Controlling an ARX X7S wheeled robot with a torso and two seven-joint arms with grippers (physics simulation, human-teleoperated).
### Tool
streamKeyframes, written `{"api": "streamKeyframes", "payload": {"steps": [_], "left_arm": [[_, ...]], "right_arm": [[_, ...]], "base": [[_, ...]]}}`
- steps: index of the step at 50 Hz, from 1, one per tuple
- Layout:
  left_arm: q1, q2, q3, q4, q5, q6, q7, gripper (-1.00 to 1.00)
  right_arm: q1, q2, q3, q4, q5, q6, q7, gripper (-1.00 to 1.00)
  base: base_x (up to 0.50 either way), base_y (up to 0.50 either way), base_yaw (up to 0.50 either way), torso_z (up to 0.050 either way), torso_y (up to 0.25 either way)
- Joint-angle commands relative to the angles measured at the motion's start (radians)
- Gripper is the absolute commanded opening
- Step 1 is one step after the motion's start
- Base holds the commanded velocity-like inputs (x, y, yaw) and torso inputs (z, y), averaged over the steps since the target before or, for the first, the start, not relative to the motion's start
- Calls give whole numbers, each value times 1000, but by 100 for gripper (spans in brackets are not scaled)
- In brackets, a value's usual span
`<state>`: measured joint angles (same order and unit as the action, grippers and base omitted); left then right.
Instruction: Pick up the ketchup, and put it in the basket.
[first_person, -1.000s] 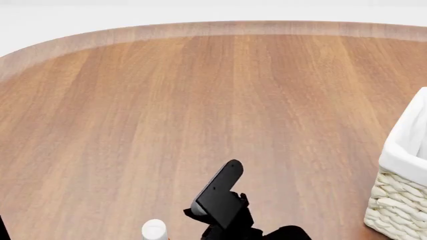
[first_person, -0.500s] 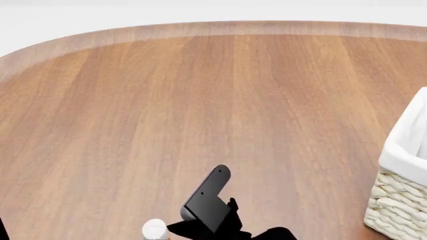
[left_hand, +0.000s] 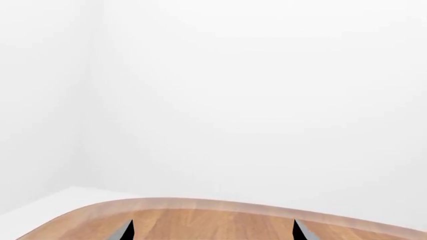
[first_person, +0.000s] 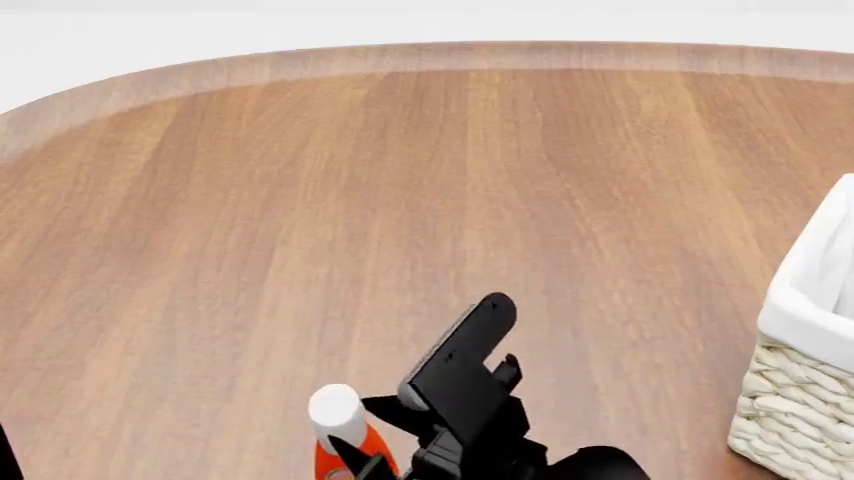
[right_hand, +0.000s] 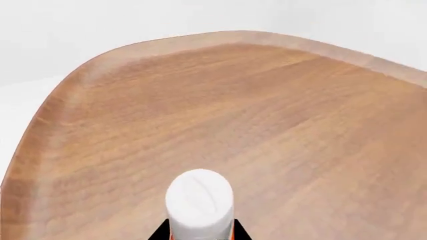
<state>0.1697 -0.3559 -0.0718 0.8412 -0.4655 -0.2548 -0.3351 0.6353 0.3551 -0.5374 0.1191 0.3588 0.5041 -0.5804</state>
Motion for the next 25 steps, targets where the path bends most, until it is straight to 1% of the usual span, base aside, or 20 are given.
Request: {"api": "streamKeyframes", "payload": {"steps": [1, 7, 9, 10, 15, 19, 21, 22, 25], "left_arm": [[-9, -3, 10, -3, 1, 0, -3, 100], [-15, -8, 13, -2, -8, 0, -1, 100], [-16, -8, 9, -2, -15, 1, -1, 100], [-17, -7, 8, 0, -22, 4, 0, 100], [-20, -5, 16, 3, -23, 8, 0, 100], [-26, 1, 28, -3, -19, 12, 0, 100], [-28, 2, 32, -4, -18, 13, -1, 100], [-31, 5, 37, -5, -15, 13, -1, 100], [-35, 9, 47, -6, -11, 15, -2, 100]], "right_arm": [[-15, 87, 114, -311, 59, 120, 127, -100], [13, 120, 176, -469, 60, 211, 227, -100], [32, 123, 212, -502, 76, 246, 255, -100], [53, 122, 253, -530, 108, 295, 278, -100], [99, 148, 307, -619, 143, 376, 315, -100], [180, 167, 381, -683, 205, 490, 345, -100], [211, 176, 396, -699, 213, 524, 359, -100], [249, 187, 420, -712, 231, 567, 367, -100], [307, 204, 454, -714, 244, 621, 386, -100]], "base": [[0, 0, 0, 0, 0], [0, 0, 0, 0, 2], [0, 0, 0, 0, 0], [0, 0, 0, 0, 0], [0, 0, 0, 0, 0], [0, 0, 0, 0, 0], [0, 0, 0, 0, 0], [0, 0, 0, 0, 0], [0, 0, 0, 0, 0]]}}
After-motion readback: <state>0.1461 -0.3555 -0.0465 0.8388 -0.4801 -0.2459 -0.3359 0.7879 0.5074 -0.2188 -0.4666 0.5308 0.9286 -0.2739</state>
